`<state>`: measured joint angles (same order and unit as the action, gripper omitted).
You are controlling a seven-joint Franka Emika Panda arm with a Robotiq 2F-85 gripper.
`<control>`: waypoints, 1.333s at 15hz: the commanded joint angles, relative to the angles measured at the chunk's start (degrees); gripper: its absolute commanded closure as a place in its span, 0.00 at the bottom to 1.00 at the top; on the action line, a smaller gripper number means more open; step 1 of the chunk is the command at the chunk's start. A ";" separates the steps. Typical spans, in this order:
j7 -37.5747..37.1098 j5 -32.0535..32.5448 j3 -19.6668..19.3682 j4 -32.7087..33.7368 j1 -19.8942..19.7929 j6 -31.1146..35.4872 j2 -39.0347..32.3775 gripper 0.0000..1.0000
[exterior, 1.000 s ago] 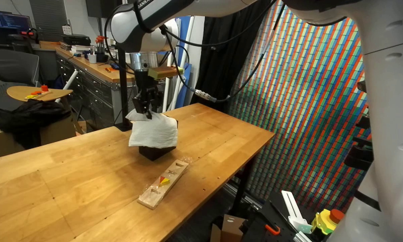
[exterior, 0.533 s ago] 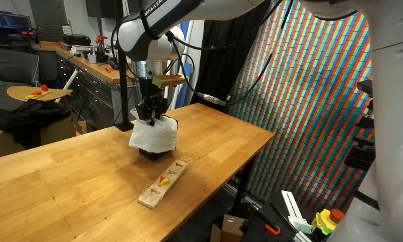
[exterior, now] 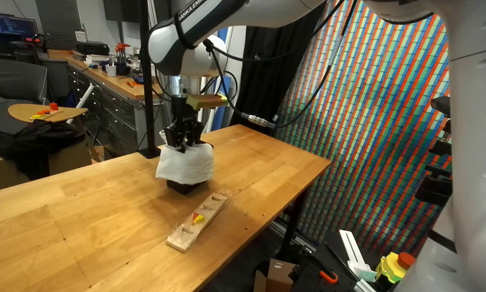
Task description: Pick the cloth and shove it in the black box
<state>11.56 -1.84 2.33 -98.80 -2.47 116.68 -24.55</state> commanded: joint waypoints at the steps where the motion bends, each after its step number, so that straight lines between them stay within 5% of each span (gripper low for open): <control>1: 3.83 -3.13 0.48 -1.72 -1.62 2.37 -0.32 0.90; 20: 19.75 -11.01 0.61 -0.61 -7.44 -3.49 -1.55 0.90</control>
<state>28.71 -11.92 2.54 -99.43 -8.79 114.28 -25.28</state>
